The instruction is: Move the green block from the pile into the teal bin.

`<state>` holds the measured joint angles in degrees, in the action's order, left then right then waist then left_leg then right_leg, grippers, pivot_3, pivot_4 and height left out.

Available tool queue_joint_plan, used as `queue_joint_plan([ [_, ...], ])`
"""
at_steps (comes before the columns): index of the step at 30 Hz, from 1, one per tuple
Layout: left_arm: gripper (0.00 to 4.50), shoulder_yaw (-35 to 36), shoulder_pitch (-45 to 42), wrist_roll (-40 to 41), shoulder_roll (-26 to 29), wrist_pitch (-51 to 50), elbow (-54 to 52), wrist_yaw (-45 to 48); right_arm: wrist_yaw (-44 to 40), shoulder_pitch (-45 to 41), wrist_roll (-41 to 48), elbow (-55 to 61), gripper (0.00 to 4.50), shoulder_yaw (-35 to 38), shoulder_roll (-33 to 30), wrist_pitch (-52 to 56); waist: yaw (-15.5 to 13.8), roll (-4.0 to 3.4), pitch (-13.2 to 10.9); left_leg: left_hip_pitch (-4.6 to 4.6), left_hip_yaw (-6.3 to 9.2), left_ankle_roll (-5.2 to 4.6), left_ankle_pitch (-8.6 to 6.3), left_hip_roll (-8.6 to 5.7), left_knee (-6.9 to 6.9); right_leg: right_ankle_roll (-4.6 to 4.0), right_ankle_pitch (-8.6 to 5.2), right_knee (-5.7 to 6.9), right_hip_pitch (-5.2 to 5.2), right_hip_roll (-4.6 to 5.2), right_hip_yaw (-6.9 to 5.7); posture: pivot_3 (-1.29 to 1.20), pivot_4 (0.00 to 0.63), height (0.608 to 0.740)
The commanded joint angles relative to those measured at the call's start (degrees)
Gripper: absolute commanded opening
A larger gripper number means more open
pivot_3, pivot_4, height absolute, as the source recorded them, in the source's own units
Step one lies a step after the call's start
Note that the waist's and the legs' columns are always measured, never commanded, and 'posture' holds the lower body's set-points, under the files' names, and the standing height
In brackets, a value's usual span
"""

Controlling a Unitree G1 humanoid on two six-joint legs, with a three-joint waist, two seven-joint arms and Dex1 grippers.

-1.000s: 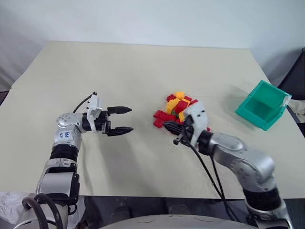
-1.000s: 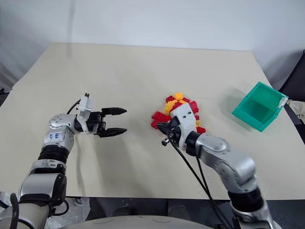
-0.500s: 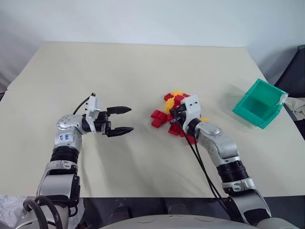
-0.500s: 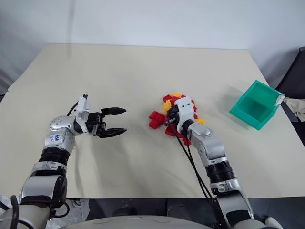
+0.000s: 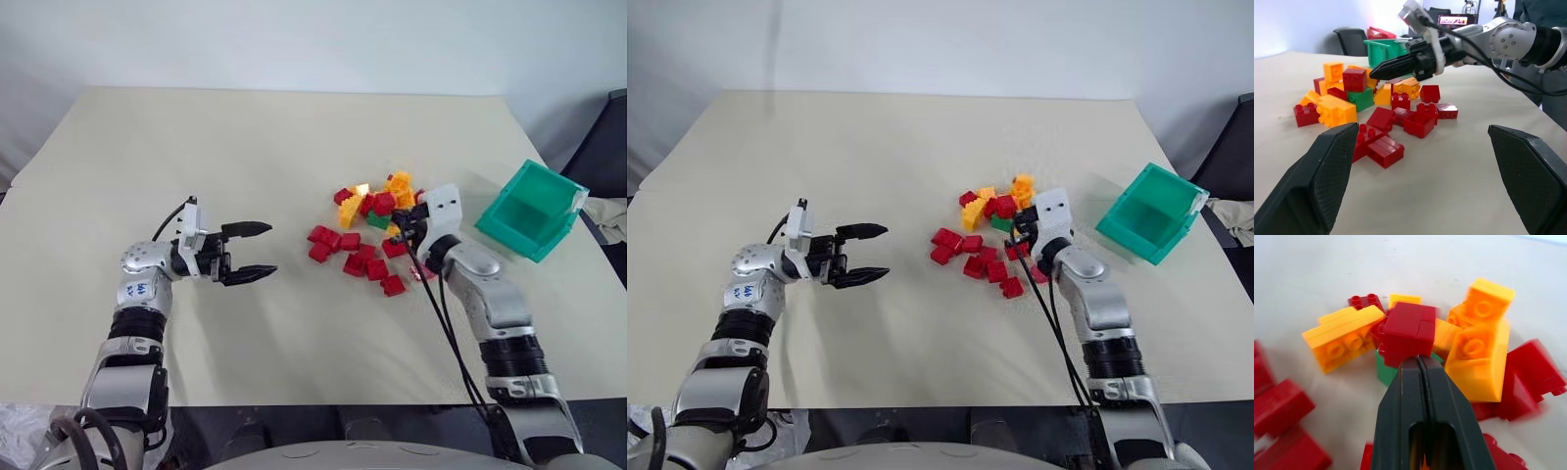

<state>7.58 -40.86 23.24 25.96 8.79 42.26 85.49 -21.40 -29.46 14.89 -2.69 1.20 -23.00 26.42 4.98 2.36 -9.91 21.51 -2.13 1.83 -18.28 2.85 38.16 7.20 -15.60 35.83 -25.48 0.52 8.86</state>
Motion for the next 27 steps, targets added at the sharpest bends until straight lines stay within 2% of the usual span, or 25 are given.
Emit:
queue_joint_plan([
  [1, 4.50, 0.8, 0.4, 0.8, 0.0, 0.7, -2.1, -0.4, -3.9, 0.6, 1.6, 5.6, 0.03, 2.1, -3.2, 0.7, 0.0, 0.00, 0.0, 0.00, 0.00, 0.00, 0.00, 0.00, 0.00, 0.00, 0.00, -0.01, 0.00, 0.00, 0.00, 0.00, 0.150, 0.740],
  [5, 4.50, 1.0, 0.2, 0.7, -0.2, 0.8, -1.9, -0.7, -4.7, -1.7, 1.5, 3.7, 0.03, 2.3, -3.2, 0.8, 0.0, 0.00, 0.0, -0.03, -0.01, -0.01, 0.01, -0.01, 0.02, 0.00, 0.00, -0.17, 0.00, -0.01, 0.01, 0.00, 0.150, 0.740],
  [13, 4.50, 1.1, -0.4, 0.5, -1.1, 1.8, -1.5, -2.0, 0.4, -15.1, -7.0, -24.1, 0.03, -0.8, 4.9, -11.6, 1.2, 0.00, 0.0, -0.16, -0.03, -0.10, 0.07, -0.02, 0.00, 0.00, 0.00, -0.02, 0.01, -0.02, 0.05, 0.00, 0.150, 0.740],
  [17, 4.50, 1.2, 0.1, 0.7, -0.9, 1.7, -2.3, -2.3, 0.0, -17.1, -8.9, -29.8, 0.03, -1.9, 6.4, -15.1, 1.5, -0.01, 0.0, -0.14, -0.01, -0.09, 0.07, -0.01, -0.04, 0.00, 0.00, 0.13, 0.03, 0.04, 0.02, 0.00, 0.150, 0.740],
  [19, 4.50, 1.4, 0.5, 0.8, -0.6, 1.6, -2.8, -2.6, -2.4, -16.5, -8.3, -27.6, 0.03, -2.7, 7.1, -14.8, 1.5, -0.01, 0.0, -0.12, -0.01, -0.08, 0.07, -0.01, -0.03, 0.00, 0.00, 0.12, 0.04, 0.06, 0.02, 0.00, 0.150, 0.740],
  [23, 4.50, 1.8, 1.1, 1.0, -0.2, 1.4, -3.6, -3.1, -10.8, -10.9, -3.8, -12.9, 0.03, -5.8, 7.2, -7.2, 1.7, -0.02, 0.0, -0.13, 0.02, -0.08, 0.07, 0.07, -0.05, 0.01, 0.01, 0.14, 0.04, 0.00, -0.01, 0.00, 0.150, 0.740],
  [27, 4.50, 1.8, 0.8, 0.9, -0.2, 1.4, -3.2, -3.3, -14.1, -8.0, -0.7, -4.1, 0.03, -5.4, 6.1, -3.3, 1.5, -0.18, -0.1, -0.10, 0.03, -0.06, 0.09, 0.04, -0.03, 0.01, 0.01, 0.18, 0.03, 0.02, -0.02, 0.00, 0.150, 0.740],
])
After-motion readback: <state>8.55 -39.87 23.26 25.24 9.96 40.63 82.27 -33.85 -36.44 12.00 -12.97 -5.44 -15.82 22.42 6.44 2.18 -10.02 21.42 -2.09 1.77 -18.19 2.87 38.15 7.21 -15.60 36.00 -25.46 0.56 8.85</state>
